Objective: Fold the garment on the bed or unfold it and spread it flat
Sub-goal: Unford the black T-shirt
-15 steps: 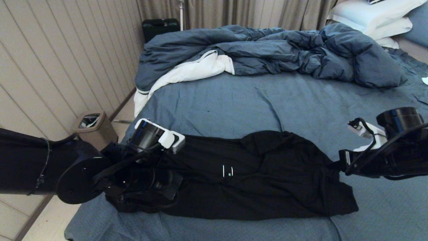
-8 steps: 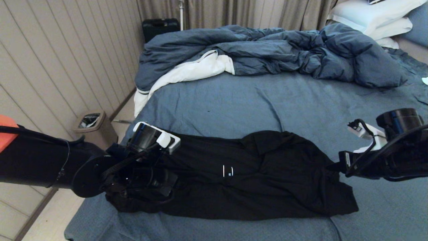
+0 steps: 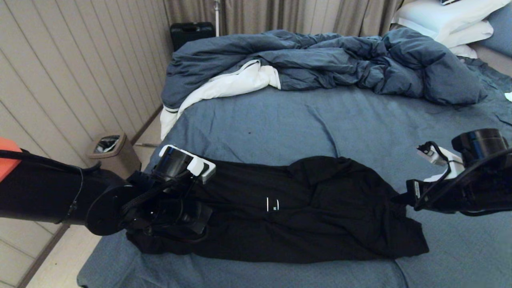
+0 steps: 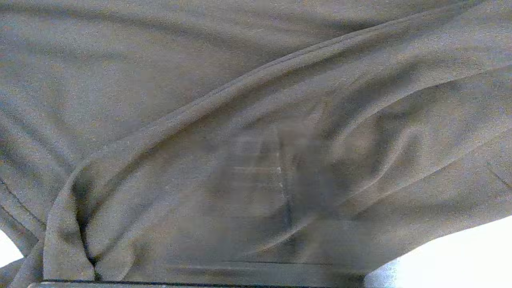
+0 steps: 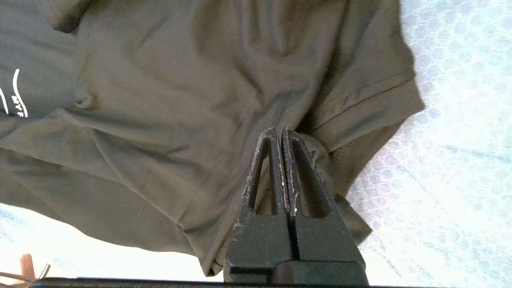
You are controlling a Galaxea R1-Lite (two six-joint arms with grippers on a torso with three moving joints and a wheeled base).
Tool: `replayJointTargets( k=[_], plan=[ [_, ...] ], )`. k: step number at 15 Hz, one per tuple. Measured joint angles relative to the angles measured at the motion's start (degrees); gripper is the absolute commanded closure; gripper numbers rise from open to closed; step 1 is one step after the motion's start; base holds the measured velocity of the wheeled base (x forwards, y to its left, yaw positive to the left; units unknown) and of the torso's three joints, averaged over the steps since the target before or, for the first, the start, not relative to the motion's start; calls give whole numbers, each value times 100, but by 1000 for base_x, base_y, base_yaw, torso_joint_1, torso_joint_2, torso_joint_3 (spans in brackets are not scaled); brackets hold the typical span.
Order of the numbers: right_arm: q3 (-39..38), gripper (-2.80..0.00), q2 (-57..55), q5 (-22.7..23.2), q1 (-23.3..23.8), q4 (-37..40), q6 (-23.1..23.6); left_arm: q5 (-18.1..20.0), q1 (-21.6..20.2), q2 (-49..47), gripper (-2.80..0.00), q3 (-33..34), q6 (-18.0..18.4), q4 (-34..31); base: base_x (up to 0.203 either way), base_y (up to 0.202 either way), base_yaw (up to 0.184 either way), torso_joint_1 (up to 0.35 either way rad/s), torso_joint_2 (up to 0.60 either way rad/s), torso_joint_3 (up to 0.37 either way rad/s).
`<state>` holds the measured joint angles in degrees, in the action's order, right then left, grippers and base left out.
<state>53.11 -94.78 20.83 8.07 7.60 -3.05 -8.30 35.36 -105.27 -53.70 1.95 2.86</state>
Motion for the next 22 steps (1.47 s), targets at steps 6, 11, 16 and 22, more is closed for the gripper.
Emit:
replayJointTargets(
  k=[6, 11, 16, 22],
  plan=[
    [7, 0, 0, -5, 9, 0, -1, 3, 2, 103, 0, 52, -16, -3, 0, 0, 0, 0, 0, 0],
    [-20, 0, 48, -5, 0, 0, -1, -200, -17, 308, -280, 230, 103, 34, 0, 0, 0, 0, 0, 0],
    [-28, 0, 102, 0, 2, 0, -1, -278, -60, 207, -280, 394, 431, 770, 0, 0, 0, 0, 0, 0],
    [-44, 0, 137, 2, 2, 0, -1, -456, -207, 39, -280, 721, 704, 1162, 0, 0, 0, 0, 0, 0]
  ],
)
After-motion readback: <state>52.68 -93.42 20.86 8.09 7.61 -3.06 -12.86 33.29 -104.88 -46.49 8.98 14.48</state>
